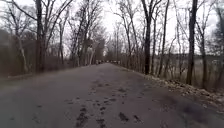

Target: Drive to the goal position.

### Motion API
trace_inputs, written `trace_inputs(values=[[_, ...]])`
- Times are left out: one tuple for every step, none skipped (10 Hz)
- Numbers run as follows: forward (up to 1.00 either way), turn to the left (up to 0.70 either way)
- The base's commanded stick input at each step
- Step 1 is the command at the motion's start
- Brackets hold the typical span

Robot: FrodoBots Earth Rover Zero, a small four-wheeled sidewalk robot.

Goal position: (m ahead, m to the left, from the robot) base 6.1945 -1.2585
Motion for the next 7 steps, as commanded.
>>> trace_inputs(values=[[0.7,0.0],[0.7,0.0],[0.7,0.0],[0.7,0.0],[0.7,0.0],[0.7,0.0],[0.7,0.0]])
